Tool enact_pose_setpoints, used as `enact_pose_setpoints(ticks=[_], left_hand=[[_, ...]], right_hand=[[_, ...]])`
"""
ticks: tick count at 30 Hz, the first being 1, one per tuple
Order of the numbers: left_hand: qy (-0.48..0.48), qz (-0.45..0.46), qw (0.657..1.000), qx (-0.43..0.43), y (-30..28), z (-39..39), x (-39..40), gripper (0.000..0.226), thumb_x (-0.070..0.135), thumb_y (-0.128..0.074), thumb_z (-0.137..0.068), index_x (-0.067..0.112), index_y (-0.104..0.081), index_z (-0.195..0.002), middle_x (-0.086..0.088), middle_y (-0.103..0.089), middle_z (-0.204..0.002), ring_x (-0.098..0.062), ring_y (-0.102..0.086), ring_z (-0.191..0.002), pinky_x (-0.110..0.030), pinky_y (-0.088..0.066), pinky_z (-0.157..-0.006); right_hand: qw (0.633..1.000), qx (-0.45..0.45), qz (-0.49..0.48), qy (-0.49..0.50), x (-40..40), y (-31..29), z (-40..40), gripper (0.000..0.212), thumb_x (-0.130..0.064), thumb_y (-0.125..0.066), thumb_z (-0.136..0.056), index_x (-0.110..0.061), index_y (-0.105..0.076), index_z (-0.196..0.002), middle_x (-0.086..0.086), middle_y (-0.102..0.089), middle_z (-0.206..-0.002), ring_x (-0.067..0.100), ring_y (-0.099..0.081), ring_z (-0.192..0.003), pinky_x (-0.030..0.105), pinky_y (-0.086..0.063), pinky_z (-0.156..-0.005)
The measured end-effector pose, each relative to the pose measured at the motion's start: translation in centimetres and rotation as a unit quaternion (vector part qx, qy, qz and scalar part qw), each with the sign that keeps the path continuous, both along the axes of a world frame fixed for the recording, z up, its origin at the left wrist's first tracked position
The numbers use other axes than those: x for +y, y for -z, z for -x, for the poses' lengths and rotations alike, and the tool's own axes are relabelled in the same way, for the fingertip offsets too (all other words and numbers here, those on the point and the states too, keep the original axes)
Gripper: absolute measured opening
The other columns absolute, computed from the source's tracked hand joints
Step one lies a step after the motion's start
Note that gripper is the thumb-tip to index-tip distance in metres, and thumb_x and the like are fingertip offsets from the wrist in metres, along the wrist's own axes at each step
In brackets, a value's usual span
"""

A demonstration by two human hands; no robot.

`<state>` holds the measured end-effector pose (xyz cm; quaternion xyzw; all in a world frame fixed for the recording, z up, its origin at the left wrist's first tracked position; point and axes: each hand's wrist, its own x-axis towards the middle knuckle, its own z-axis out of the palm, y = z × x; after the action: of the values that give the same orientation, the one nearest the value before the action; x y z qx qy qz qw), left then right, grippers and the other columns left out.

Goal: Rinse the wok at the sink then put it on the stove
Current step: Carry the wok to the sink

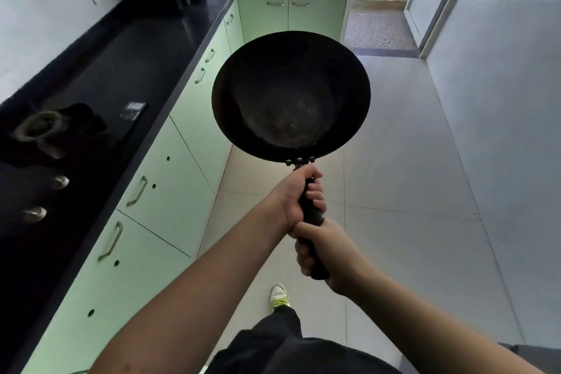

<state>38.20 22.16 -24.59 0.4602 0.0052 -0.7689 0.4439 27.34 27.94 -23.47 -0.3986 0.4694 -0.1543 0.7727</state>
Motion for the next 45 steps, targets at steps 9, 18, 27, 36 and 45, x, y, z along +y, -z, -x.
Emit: enact_pose_setpoints(ticks=[9, 18, 27, 36, 45], left_hand=[[-0.005, 0.005, 1.0, 0.011, -0.7, -4.7, -10.5, 0.035, 0.015, -0.049, -0.088, 0.018, -0.035, -0.056, 0.008, -0.031, -0.04, -0.006, -0.03, -0.029, -0.015, -0.028, -0.032], [0.017, -0.009, 1.0, -0.001, -0.3, -5.8, -21.2, 0.034, 0.017, -0.049, -0.088, 0.018, -0.036, -0.056, 0.008, -0.031, -0.04, -0.007, -0.029, -0.028, -0.015, -0.027, -0.032], [0.017, -0.031, 0.999, -0.024, -0.4, -4.9, -36.4, 0.035, 0.017, -0.047, -0.089, 0.018, -0.034, -0.056, 0.008, -0.03, -0.039, -0.007, -0.029, -0.027, -0.013, -0.027, -0.032], [-0.004, -0.039, 0.999, -0.029, -1.6, -7.4, -46.1, 0.035, 0.017, -0.045, -0.089, 0.02, -0.031, -0.057, 0.008, -0.029, -0.038, -0.006, -0.028, -0.026, -0.013, -0.026, -0.031], [-0.011, -0.032, 0.999, -0.021, -0.1, -15.9, -54.6, 0.033, 0.015, -0.043, -0.088, 0.02, -0.031, -0.058, 0.009, -0.028, -0.037, -0.006, -0.028, -0.026, -0.012, -0.025, -0.031]], right_hand=[[1.0, 0.022, 0.015, 0.01, -10.3, -1.2, -4.8, 0.015, -0.004, -0.054, -0.083, -0.01, -0.044, -0.074, 0.003, -0.041, -0.051, 0.015, -0.034, -0.039, 0.023, -0.03, -0.039], [0.999, 0.028, 0.008, 0.025, -20.7, -0.7, -6.0, 0.017, -0.005, -0.055, -0.08, -0.012, -0.044, -0.069, 0.003, -0.041, -0.051, 0.015, -0.035, -0.038, 0.022, -0.031, -0.041], [0.999, 0.002, -0.006, 0.032, -36.2, 0.0, -5.3, 0.019, -0.003, -0.053, -0.082, -0.011, -0.043, -0.068, 0.004, -0.04, -0.05, 0.016, -0.034, -0.038, 0.022, -0.031, -0.039], [1.0, -0.016, -0.021, -0.002, -46.5, -0.9, -7.4, 0.018, -0.005, -0.054, -0.081, -0.012, -0.044, -0.068, 0.002, -0.04, -0.049, 0.015, -0.034, -0.037, 0.022, -0.031, -0.039], [0.999, -0.018, -0.039, -0.027, -55.3, -0.2, -15.5, 0.017, -0.004, -0.053, -0.083, -0.012, -0.045, -0.071, 0.002, -0.039, -0.05, 0.014, -0.033, -0.039, 0.022, -0.032, -0.038]])
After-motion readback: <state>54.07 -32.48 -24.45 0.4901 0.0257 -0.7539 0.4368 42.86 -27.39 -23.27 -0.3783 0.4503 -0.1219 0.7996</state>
